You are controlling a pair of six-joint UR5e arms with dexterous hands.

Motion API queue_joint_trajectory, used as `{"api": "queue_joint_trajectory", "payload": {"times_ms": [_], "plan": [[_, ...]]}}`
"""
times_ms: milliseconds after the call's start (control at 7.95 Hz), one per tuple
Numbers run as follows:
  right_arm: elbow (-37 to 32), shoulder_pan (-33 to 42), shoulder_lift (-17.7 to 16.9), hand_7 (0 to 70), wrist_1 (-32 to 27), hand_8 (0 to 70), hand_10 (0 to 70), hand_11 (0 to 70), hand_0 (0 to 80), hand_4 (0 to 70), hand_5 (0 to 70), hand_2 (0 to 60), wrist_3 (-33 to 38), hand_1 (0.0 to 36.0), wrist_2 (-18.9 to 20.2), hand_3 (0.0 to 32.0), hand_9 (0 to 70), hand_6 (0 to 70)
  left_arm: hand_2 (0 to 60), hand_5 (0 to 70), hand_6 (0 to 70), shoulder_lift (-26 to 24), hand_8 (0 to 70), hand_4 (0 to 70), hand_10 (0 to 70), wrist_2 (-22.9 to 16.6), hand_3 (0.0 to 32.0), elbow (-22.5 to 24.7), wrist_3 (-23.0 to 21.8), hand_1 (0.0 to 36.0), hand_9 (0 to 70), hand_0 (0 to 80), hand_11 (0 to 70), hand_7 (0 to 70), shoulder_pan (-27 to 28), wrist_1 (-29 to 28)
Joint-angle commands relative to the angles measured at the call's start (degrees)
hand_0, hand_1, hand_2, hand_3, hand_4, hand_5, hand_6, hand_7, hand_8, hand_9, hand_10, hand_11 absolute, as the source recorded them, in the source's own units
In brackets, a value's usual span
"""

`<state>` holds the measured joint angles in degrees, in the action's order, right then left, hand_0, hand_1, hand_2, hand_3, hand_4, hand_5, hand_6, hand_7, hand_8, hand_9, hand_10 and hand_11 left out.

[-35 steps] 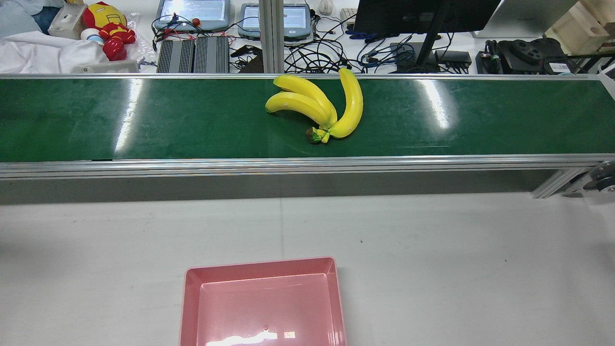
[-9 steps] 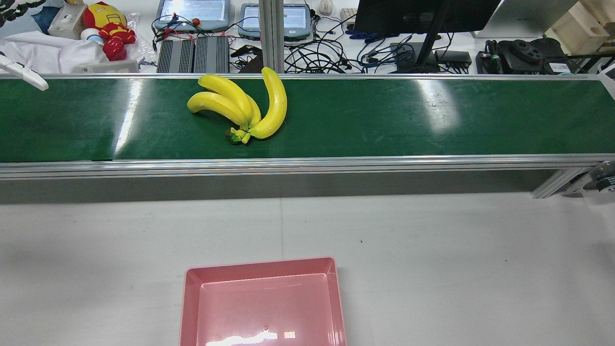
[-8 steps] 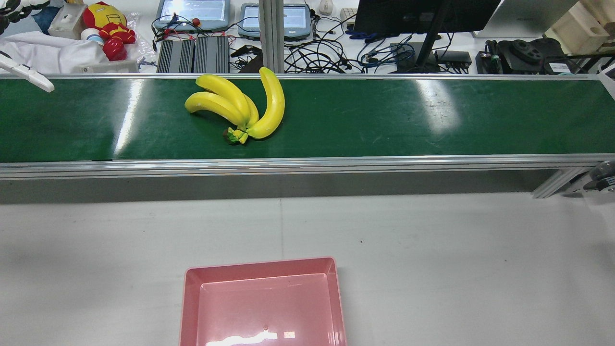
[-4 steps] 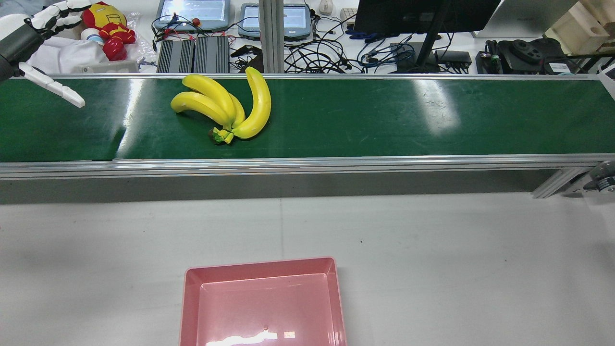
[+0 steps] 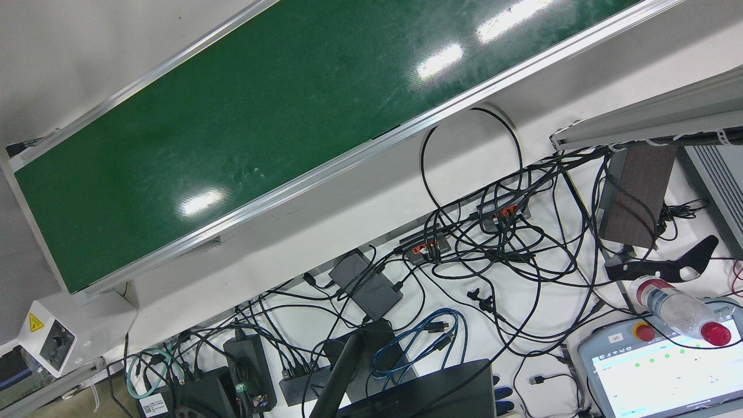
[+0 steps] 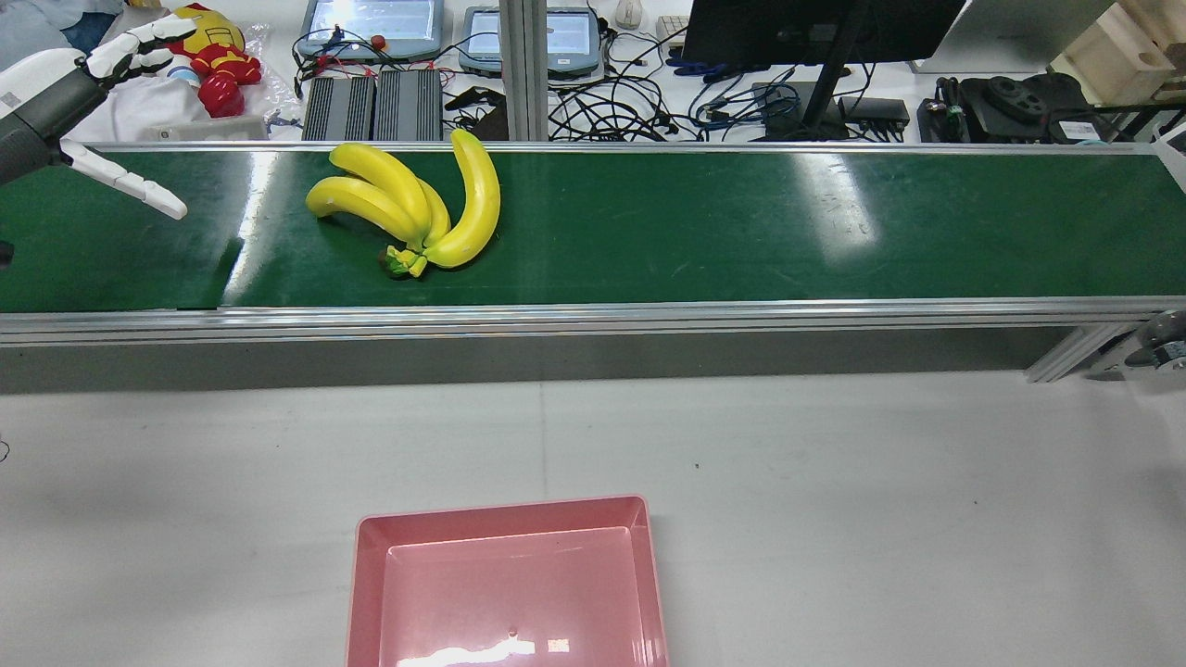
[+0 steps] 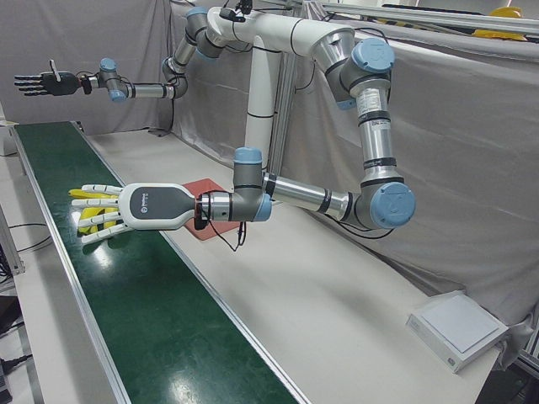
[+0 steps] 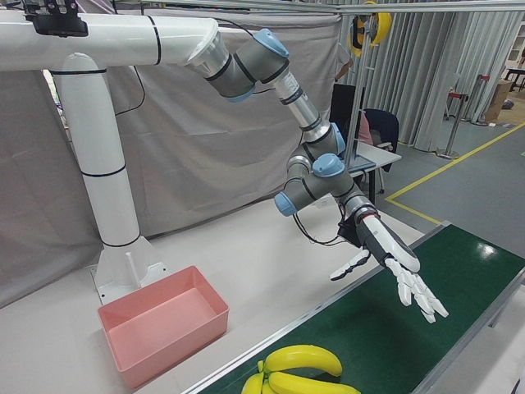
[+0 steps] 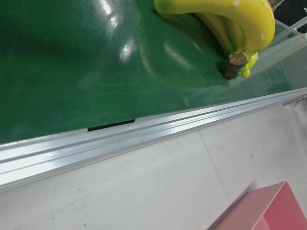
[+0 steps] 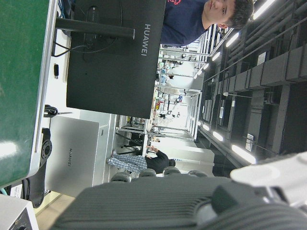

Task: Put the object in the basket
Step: 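Reach the left hand forward over the belt toward the banana bunch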

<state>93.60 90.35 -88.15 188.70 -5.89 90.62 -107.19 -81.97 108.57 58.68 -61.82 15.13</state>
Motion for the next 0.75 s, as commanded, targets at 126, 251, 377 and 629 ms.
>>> {"api": "queue_joint_trajectory", "payload": {"times_ms": [126,251,377,629], "plan": [[0.0,0.0,0.0,0.0,0.0,0.0,0.0,0.0,0.0,0.0,0.0,0.0,0.0,0.0,0.0,0.0,0.0,0.0,3.6,16.0,1.4,-2.59,9.7,1.7,2.8,2.85,17.2,-0.2,4.16,19.9,10.2,57.5,6.5,7.0,5.37,2.97],[0.0,0.0,0.0,0.0,0.0,0.0,0.0,0.0,0.0,0.0,0.0,0.0,0.0,0.0,0.0,0.0,0.0,0.0,4.3,16.0,1.6,-2.5,9.2,1.6,3.0,3.39,17.4,-0.28,4.25,19.9,9.9,56.9,6.7,7.0,5.74,2.97],[0.0,0.0,0.0,0.0,0.0,0.0,0.0,0.0,0.0,0.0,0.0,0.0,0.0,0.0,0.0,0.0,0.0,0.0,4.4,17.5,1.6,-2.67,9.5,2.3,2.9,3.4,16.8,-0.29,5.56,19.9,10.0,57.2,6.6,6.9,5.83,3.14],[0.0,0.0,0.0,0.0,0.0,0.0,0.0,0.0,0.0,0.0,0.0,0.0,0.0,0.0,0.0,0.0,0.0,0.0,4.8,17.1,1.9,-2.94,9.5,1.6,2.6,3.4,16.8,-0.64,7.59,19.1,9.9,55.6,6.1,6.8,6.96,3.32]]}}
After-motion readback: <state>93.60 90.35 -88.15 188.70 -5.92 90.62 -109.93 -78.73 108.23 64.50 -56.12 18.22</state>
